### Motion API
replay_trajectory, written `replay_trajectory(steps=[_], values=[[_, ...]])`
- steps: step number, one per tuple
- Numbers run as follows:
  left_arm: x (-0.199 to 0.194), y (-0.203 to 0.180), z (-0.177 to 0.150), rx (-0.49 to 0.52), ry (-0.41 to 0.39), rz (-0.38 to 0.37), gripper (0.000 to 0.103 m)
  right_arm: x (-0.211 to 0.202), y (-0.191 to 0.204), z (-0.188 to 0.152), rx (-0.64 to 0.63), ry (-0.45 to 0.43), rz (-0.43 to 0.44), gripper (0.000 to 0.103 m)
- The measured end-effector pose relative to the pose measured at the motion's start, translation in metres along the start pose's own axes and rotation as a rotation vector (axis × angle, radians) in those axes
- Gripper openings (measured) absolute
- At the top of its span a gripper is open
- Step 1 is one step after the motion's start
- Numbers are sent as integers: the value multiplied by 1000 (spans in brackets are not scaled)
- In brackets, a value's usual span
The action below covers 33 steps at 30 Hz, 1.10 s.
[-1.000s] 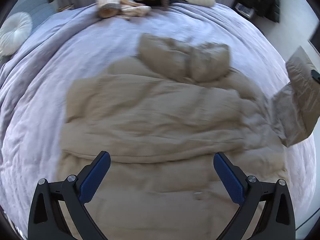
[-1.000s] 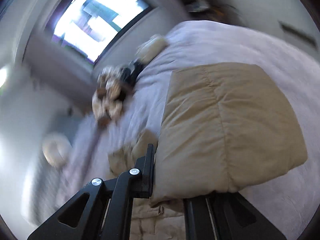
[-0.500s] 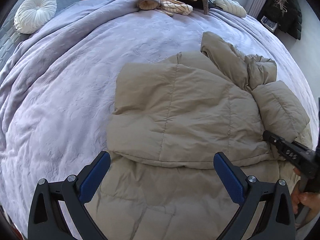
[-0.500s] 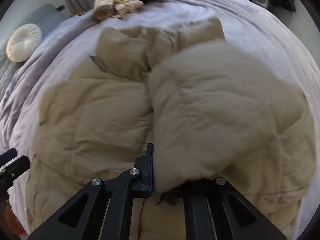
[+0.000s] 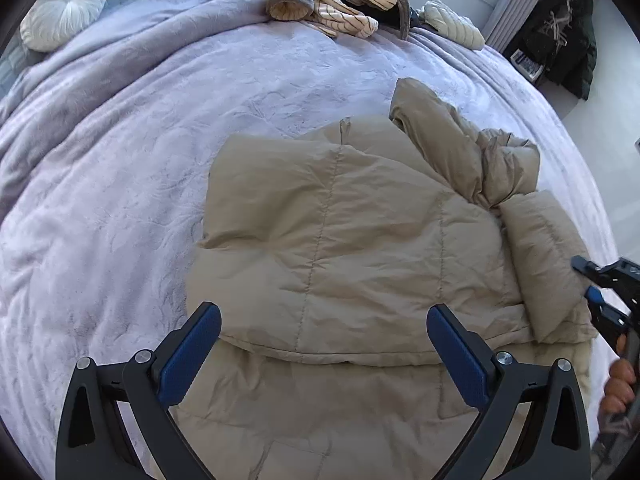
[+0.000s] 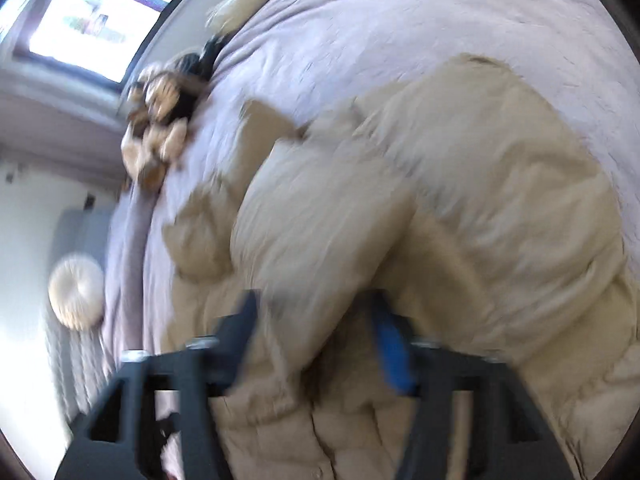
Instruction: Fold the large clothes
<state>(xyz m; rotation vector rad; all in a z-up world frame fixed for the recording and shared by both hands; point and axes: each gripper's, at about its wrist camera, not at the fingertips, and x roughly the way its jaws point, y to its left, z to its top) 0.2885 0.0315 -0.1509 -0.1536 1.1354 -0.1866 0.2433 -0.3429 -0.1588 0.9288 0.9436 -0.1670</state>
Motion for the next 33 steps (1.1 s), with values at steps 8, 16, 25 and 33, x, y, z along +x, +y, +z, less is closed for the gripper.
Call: replay_trajectory(steps=[8,16,25,33], values=[[-21,33,18,-103,-42,-163,103,6,98,-23,-400,-1,80,12],[-18,41,28,-146,-15,-258,103,62,146,-102,-685,220,-31,62],[30,-12,18,-106,133,-382,103,13,68,-77,-506,246,-79,69],[55,-48,14,-28,196,-376,19,-46,-102,-3,132,78,-30,67]])
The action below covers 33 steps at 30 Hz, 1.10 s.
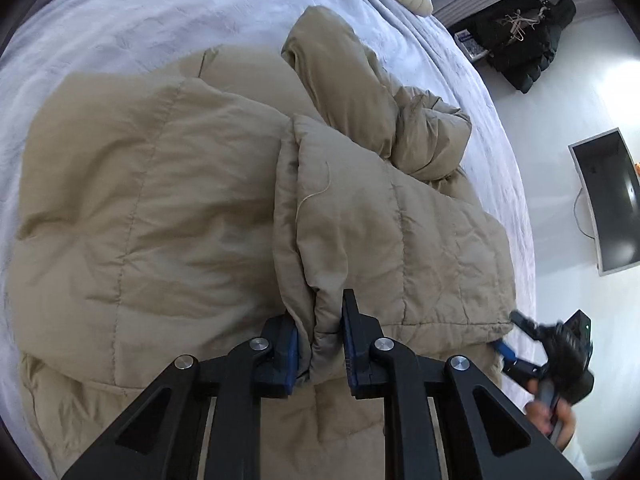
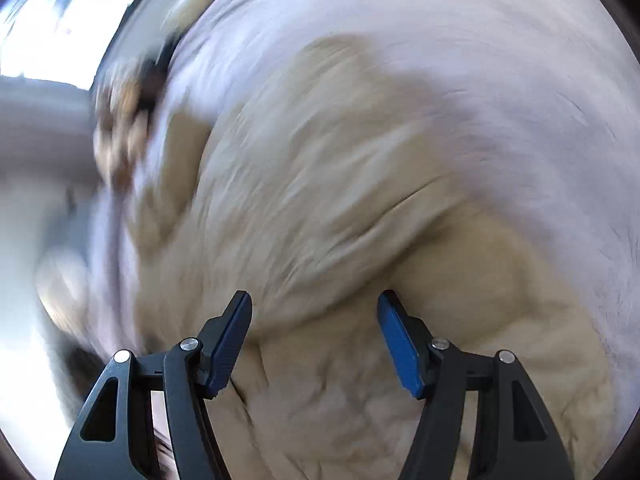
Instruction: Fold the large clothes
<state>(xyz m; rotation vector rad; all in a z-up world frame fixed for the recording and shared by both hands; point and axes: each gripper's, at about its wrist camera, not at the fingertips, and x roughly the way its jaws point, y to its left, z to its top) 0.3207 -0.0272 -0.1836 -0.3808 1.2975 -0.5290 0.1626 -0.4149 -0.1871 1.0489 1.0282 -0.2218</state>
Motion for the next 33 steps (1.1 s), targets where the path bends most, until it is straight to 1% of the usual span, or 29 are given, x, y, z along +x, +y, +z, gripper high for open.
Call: replay_trajectory(steps=[1,2,3,5,7,9,12,14,15,18,19,21,22,23,24,25,26,27,28,30,31,32,33], values=[[-4,-3,-3,27,-18,15,19,-3,-13,8,66,-22,33,46],[-7,-4,-8,50,-29,28,19,-6,-24,17,122,-44,63,8],[-7,-4,-11,61,-32,39,19,-6,-26,21,131,-47,69,6],[-2,0,-17,79,-17,77,19,-4,-26,25,99,-49,68,6],[3,6,-19,82,-2,93,19,8,-22,21,19,-23,9,6],[-1,7,-20,74,2,96,19,17,-23,19,-2,-12,-14,6],[-20,8,-21,83,-16,149,20,23,-27,16,16,-24,-6,6],[-35,12,-20,90,-38,212,20,24,-24,16,1,-22,-10,6],[-45,12,-18,90,-54,229,20,21,-23,17,-10,-15,-14,6],[-64,4,-11,104,-99,204,20,10,-12,15,-56,13,-53,9],[-63,-3,-8,117,-108,199,20,3,-2,12,-106,27,-70,10],[-56,-18,-1,140,-118,187,20,-9,16,4,-202,14,-65,11],[-48,-24,1,147,-115,186,20,-23,28,3,-266,-22,-52,16],[-37,-29,4,148,-108,196,20,-34,34,6,-299,-58,-39,35],[-28,-31,7,149,-99,208,20,-40,38,9,-310,-89,-41,48],[-19,-30,8,153,-91,226,20,-47,40,18,-310,-135,-55,64],[-7,-30,9,156,-83,252,20,-51,37,30,-290,-176,-57,64],[2,-28,9,155,-76,274,20,-48,30,44,-247,-184,-48,64],[9,-25,9,146,-70,285,20,-37,18,64,-162,-160,-17,63],[13,-19,9,121,-77,286,20,-16,-3,86,-24,-113,43,61],[13,-17,9,111,-79,286,20,3,-17,99,76,-65,104,58],[13,-15,9,105,-79,287,20,17,-26,107,141,-30,157,41],[15,-14,10,105,-78,294,20,27,-28,112,182,-8,198,28]])
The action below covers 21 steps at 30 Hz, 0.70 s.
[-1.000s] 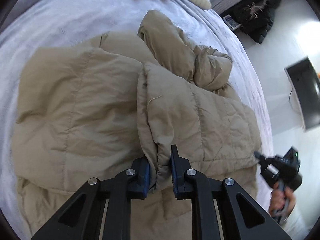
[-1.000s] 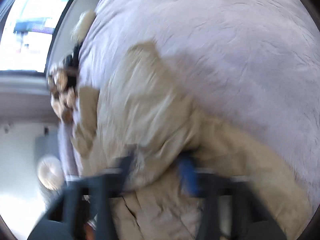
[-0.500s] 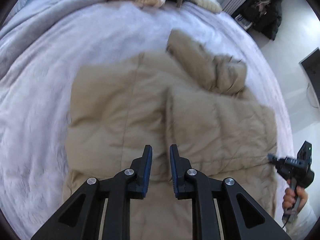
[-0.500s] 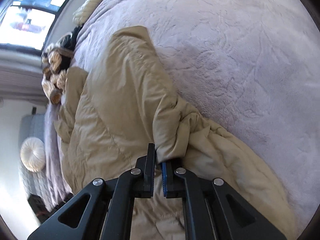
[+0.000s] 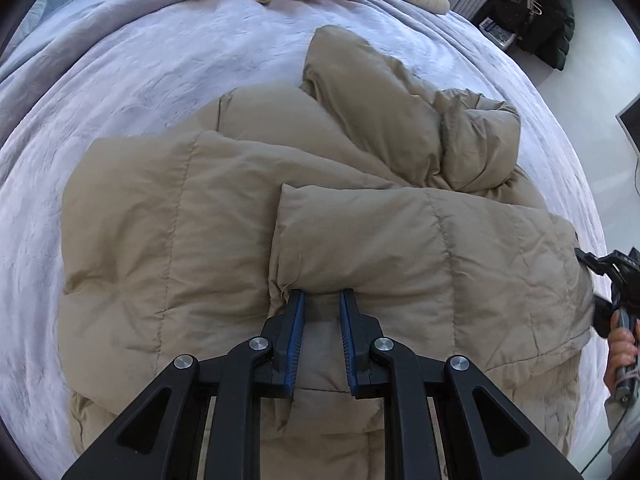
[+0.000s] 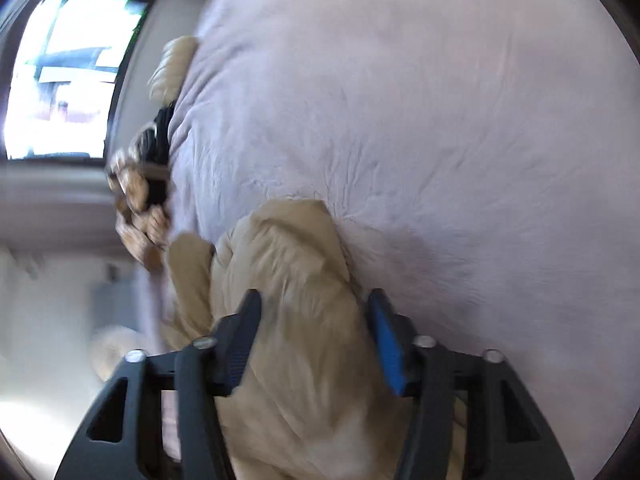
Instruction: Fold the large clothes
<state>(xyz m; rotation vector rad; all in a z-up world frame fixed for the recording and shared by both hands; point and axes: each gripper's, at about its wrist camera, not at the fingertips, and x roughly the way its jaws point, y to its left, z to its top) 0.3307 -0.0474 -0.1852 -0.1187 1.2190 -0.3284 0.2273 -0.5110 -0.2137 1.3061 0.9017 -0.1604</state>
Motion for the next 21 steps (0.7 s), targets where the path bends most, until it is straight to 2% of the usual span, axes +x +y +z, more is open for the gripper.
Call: replay_trajectory(steps=[1,2,5,8,10,12,15,19,21], values=[[1,-1,-1,5,1,7,20,7,3,4,3,13,32,20],[3,-2,-1,12,2,14,20,12,10,3,-35,9,27,18],[10,-5,-4,25,2,10,20,25,33,4,-237,-11,-124,18],[13,-10,-5,34,4,27,20,34,25,8,-289,-7,-237,22],[13,-11,-6,40,6,32,20,27,27,5,-296,-41,-287,28],[12,-9,-6,35,9,23,20,8,41,-7,-349,-100,-371,28],[13,-8,-4,28,12,19,20,-22,60,-35,-484,-148,-393,25],[16,-10,-4,31,8,30,20,-32,64,-76,-621,-64,-377,23],[17,-10,-5,35,6,29,20,-20,51,-90,-657,-15,-428,19]])
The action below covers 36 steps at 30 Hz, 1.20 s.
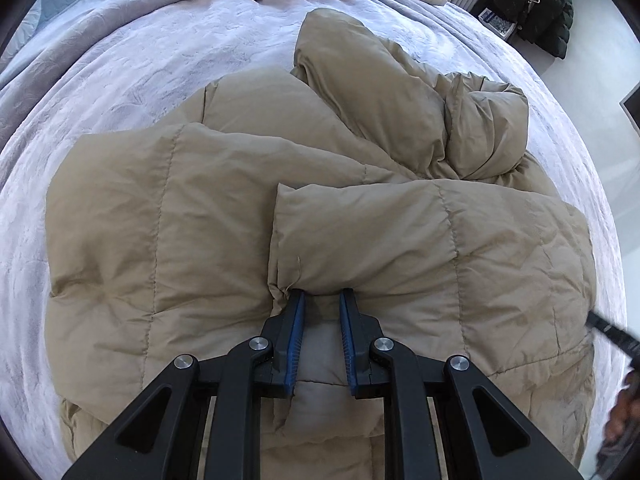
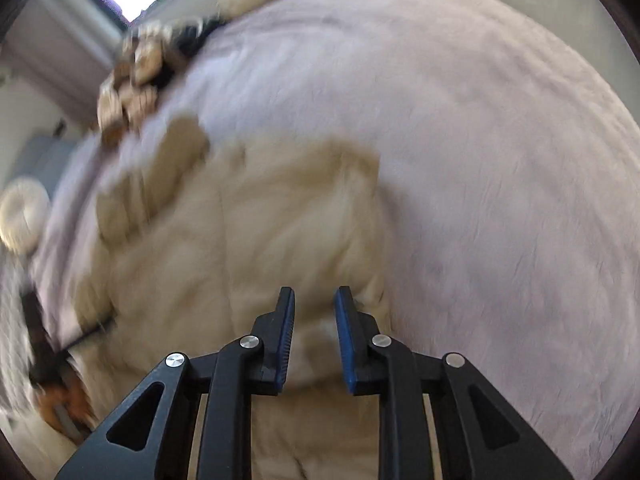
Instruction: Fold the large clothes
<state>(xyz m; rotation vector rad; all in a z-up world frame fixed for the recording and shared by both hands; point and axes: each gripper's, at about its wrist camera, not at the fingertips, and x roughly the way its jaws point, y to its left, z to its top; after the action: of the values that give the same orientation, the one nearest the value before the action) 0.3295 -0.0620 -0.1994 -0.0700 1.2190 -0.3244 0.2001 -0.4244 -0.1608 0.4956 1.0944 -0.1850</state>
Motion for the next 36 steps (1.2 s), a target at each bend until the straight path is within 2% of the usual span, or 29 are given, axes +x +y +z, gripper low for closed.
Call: replay_trajectory(steps=[1,4,9,12,26,36], values=[[1,0,0,6,0,0,20,11,0,-8,-25,22,-36,15],[2,-1,-1,22,0,7,20,27,-1,-14,-55,25,-58,15],[-8,-5,0,-5,10,35,20,23,2,-9,-54,31,-79,15],[-16,-9,0,-3,14,54,20,11,3,-4,-39,33,-61,19],[-49,-24,-12,-4,9,104,20,-23,7,-20,-18,55,21,19],[-78,-39,-46,-10,18,123,20,-44,13,-31,-32,82,59,19]])
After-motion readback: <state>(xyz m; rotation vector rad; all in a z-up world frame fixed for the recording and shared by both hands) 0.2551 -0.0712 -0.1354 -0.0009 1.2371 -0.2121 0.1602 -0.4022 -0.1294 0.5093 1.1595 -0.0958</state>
